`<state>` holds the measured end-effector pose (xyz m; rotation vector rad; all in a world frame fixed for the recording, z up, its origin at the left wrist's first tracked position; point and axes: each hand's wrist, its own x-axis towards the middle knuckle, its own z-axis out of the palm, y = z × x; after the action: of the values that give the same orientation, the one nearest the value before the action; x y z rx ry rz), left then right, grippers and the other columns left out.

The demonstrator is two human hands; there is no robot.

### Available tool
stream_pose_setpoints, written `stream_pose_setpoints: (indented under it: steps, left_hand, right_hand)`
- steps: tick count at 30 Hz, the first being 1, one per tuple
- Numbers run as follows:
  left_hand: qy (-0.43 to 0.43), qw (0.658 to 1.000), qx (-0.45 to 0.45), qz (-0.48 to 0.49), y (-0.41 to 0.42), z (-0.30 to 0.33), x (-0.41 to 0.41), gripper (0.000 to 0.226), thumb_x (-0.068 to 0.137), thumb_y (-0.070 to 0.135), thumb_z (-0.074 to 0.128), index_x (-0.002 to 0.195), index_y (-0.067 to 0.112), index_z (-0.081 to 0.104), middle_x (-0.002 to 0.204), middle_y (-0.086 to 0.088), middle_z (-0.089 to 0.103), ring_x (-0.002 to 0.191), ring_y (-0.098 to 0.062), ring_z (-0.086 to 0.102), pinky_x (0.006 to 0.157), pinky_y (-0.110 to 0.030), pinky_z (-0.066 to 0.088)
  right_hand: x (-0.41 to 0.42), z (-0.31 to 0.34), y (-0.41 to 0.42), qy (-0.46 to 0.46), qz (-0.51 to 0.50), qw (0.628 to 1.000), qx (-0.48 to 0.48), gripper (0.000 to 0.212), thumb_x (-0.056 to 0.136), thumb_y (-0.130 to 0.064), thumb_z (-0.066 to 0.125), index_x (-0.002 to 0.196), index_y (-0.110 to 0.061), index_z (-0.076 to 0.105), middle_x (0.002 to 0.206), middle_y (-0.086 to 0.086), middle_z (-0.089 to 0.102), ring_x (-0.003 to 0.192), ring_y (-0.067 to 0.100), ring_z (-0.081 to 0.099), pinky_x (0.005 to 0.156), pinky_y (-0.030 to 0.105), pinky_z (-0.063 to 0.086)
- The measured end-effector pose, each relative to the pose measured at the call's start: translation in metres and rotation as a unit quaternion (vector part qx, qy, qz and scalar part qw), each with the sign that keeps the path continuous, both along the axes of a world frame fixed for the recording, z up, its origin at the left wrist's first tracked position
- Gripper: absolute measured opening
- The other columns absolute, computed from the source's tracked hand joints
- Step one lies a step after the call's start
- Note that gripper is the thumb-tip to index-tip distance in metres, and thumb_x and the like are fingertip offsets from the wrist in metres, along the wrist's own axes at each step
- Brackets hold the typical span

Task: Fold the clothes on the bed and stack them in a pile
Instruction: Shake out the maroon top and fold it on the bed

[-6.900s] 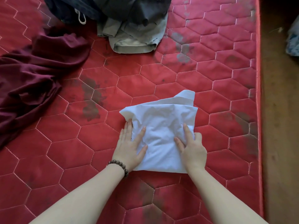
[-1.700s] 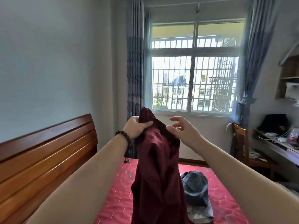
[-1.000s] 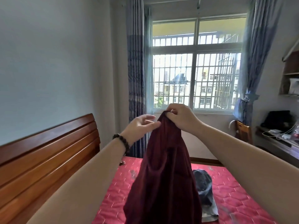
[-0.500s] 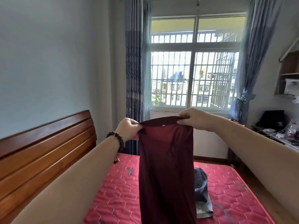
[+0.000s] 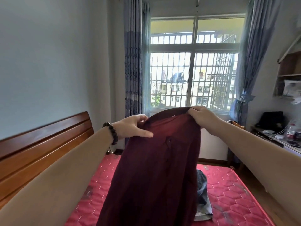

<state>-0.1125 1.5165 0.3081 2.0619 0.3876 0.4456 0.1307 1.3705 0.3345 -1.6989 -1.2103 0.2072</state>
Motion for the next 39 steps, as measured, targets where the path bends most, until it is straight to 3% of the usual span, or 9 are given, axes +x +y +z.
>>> stream_pose_setpoints:
  steps: [5,9,14,19,22,29,33,36,39]
  left_hand:
    - [0.042,0.996,0.052,-0.051,0.010,0.008,-0.018,0.066,0.069,0.005,0.082,0.127,0.008,0.051,0.118,-0.015,0.064,0.109,-0.029,0.063,0.092,-0.042,0.053]
    - [-0.018,0.983,0.176,0.049,0.015,0.014,-0.032,0.013,0.087,0.004,0.067,0.095,0.013,0.065,0.068,-0.001,0.053,0.063,-0.009,0.050,0.065,-0.026,0.047]
    - [-0.074,0.979,0.164,0.094,0.012,0.009,-0.044,0.003,0.090,0.017,0.064,0.089,0.016,0.067,0.069,0.011,0.058,0.062,0.000,0.052,0.062,-0.017,0.048]
    - [-0.016,0.991,0.127,0.028,-0.023,-0.029,-0.003,0.049,0.076,0.045,0.070,0.119,0.025,0.057,0.112,0.005,0.064,0.100,-0.005,0.063,0.088,-0.023,0.052]
    - [-0.047,0.997,0.065,-0.023,-0.050,-0.050,0.038,0.054,0.078,0.026,0.077,0.126,0.024,0.053,0.121,0.006,0.062,0.110,-0.004,0.060,0.093,-0.024,0.050]
    - [-0.092,0.994,0.034,0.045,-0.072,-0.064,0.085,0.013,0.088,0.003,0.063,0.091,-0.009,0.065,0.078,-0.010,0.065,0.071,-0.019,0.059,0.073,-0.042,0.055]
    - [-0.110,0.976,-0.183,0.044,-0.064,-0.055,0.081,0.013,0.094,0.012,0.056,0.091,0.003,0.066,0.068,-0.003,0.067,0.056,-0.013,0.061,0.055,-0.026,0.052]
    - [-0.109,0.944,-0.308,0.038,-0.062,-0.039,0.077,0.028,0.094,0.030,0.056,0.098,0.005,0.067,0.079,-0.007,0.072,0.063,-0.017,0.067,0.065,-0.030,0.057]
    - [-0.027,0.989,-0.140,-0.047,-0.056,-0.026,0.063,0.056,0.083,0.044,0.061,0.116,-0.002,0.062,0.110,-0.017,0.069,0.093,-0.026,0.067,0.092,-0.045,0.053]
  right_hand:
    - [0.005,0.004,-0.006,0.059,0.076,0.995,-0.012,0.030,0.082,-0.039,0.070,0.083,-0.009,0.068,0.076,0.014,0.063,0.067,0.025,0.061,0.063,0.034,0.048]
    - [0.020,0.012,-0.020,0.099,0.235,0.959,-0.126,0.058,0.063,-0.055,0.082,0.095,-0.008,0.072,0.097,0.016,0.072,0.087,0.026,0.070,0.080,0.037,0.058]
    - [0.025,0.009,-0.027,0.081,0.244,0.962,-0.096,0.019,0.072,-0.034,0.076,0.081,-0.017,0.076,0.086,0.008,0.073,0.076,0.018,0.071,0.068,0.027,0.056]
    - [0.001,0.012,-0.023,-0.024,0.176,0.981,-0.078,0.013,0.079,-0.033,0.075,0.075,-0.021,0.075,0.076,0.002,0.072,0.072,0.016,0.068,0.070,0.031,0.056]
    - [-0.008,0.018,-0.025,-0.072,0.155,0.982,-0.078,0.012,0.079,-0.037,0.075,0.072,-0.027,0.075,0.072,-0.005,0.072,0.069,0.010,0.068,0.072,0.032,0.053]
    - [0.010,0.035,-0.052,-0.126,0.087,0.984,-0.090,0.019,0.067,-0.053,0.078,0.072,-0.035,0.075,0.073,-0.012,0.071,0.073,0.012,0.069,0.077,0.035,0.057]
    - [0.045,0.040,-0.078,-0.049,0.153,0.969,-0.190,0.055,0.051,-0.054,0.086,0.093,-0.020,0.075,0.099,0.006,0.074,0.094,0.025,0.070,0.085,0.038,0.057]
    - [0.066,0.037,-0.087,0.021,0.217,0.942,-0.255,0.056,0.070,-0.036,0.085,0.115,-0.010,0.066,0.121,0.015,0.066,0.112,0.032,0.063,0.091,0.036,0.053]
    - [0.077,0.032,-0.091,0.054,0.233,0.943,-0.230,0.052,0.076,-0.027,0.081,0.121,-0.007,0.063,0.124,0.016,0.064,0.113,0.031,0.062,0.089,0.033,0.053]
